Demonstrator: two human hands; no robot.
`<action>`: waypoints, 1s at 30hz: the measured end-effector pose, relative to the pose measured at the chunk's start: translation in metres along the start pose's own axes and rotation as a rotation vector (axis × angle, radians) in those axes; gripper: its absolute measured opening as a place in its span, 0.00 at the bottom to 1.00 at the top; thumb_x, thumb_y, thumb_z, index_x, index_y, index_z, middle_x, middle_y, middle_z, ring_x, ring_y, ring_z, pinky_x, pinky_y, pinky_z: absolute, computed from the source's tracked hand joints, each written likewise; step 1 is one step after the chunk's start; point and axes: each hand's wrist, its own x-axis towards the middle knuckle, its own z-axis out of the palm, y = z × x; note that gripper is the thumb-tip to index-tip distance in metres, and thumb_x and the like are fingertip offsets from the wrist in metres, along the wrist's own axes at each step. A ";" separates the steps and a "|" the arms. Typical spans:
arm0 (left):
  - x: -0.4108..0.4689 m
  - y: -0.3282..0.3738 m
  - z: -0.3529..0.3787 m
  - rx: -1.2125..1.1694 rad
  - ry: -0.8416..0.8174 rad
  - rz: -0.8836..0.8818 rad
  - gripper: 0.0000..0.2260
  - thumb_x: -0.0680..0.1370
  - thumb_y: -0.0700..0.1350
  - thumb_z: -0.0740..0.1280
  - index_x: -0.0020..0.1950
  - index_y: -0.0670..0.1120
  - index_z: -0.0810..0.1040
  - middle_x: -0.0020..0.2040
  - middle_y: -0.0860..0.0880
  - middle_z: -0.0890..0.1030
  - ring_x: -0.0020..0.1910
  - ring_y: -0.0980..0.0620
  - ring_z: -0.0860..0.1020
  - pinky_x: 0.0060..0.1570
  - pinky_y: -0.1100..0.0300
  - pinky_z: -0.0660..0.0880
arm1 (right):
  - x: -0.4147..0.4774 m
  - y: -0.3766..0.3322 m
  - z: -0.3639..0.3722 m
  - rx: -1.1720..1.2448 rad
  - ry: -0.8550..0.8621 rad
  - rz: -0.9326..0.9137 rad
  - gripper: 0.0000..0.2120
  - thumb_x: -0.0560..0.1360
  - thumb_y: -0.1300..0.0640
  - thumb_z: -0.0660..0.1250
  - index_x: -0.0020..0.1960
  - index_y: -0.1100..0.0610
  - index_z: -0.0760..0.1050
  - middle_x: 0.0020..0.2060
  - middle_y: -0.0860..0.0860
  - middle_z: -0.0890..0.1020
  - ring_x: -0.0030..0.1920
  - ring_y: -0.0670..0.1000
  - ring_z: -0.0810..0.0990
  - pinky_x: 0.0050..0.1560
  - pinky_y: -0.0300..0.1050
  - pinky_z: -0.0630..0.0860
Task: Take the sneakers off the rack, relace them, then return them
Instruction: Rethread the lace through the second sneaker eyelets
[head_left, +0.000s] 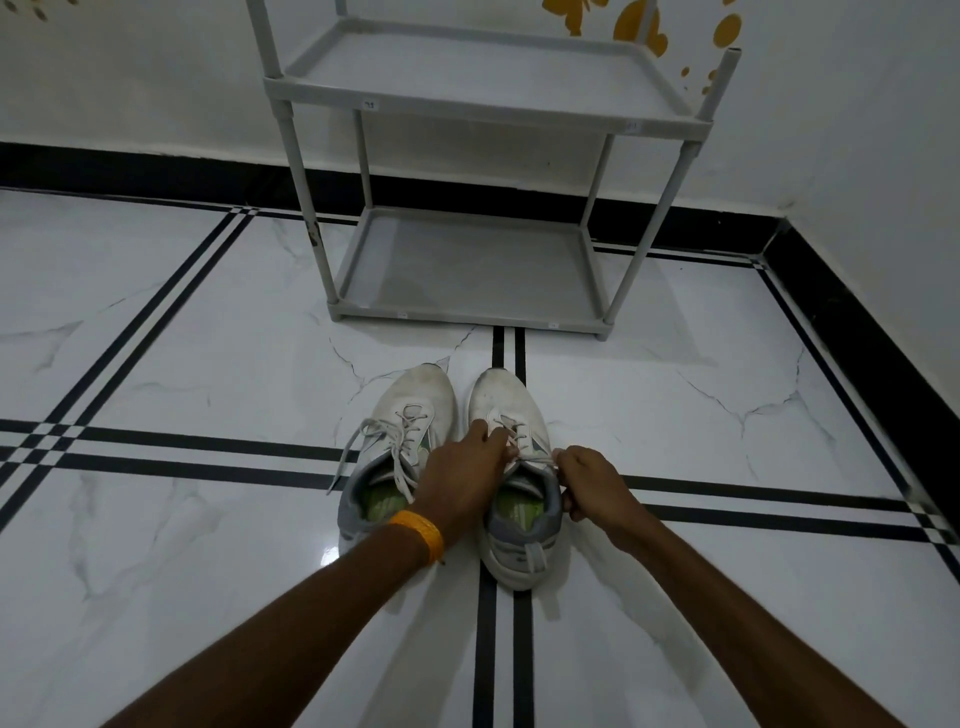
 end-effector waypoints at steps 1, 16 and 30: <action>-0.001 0.002 0.001 -0.022 0.013 -0.044 0.15 0.83 0.54 0.53 0.58 0.46 0.72 0.53 0.44 0.76 0.44 0.40 0.79 0.41 0.49 0.76 | 0.000 0.001 0.002 0.048 0.032 0.020 0.15 0.82 0.49 0.56 0.41 0.58 0.68 0.34 0.55 0.75 0.29 0.49 0.72 0.28 0.42 0.68; 0.007 0.019 0.007 -0.744 0.162 -0.610 0.19 0.75 0.48 0.68 0.26 0.42 0.73 0.24 0.47 0.73 0.27 0.49 0.71 0.32 0.58 0.68 | 0.004 -0.014 0.032 0.417 0.285 0.229 0.07 0.72 0.62 0.70 0.36 0.59 0.75 0.30 0.54 0.73 0.28 0.50 0.71 0.27 0.40 0.67; 0.005 0.018 0.028 -1.106 0.263 -0.761 0.13 0.71 0.42 0.67 0.29 0.37 0.73 0.27 0.43 0.70 0.28 0.50 0.68 0.30 0.57 0.67 | 0.003 -0.002 0.038 0.854 0.317 0.198 0.22 0.73 0.70 0.63 0.30 0.52 0.56 0.20 0.49 0.61 0.18 0.45 0.58 0.18 0.33 0.54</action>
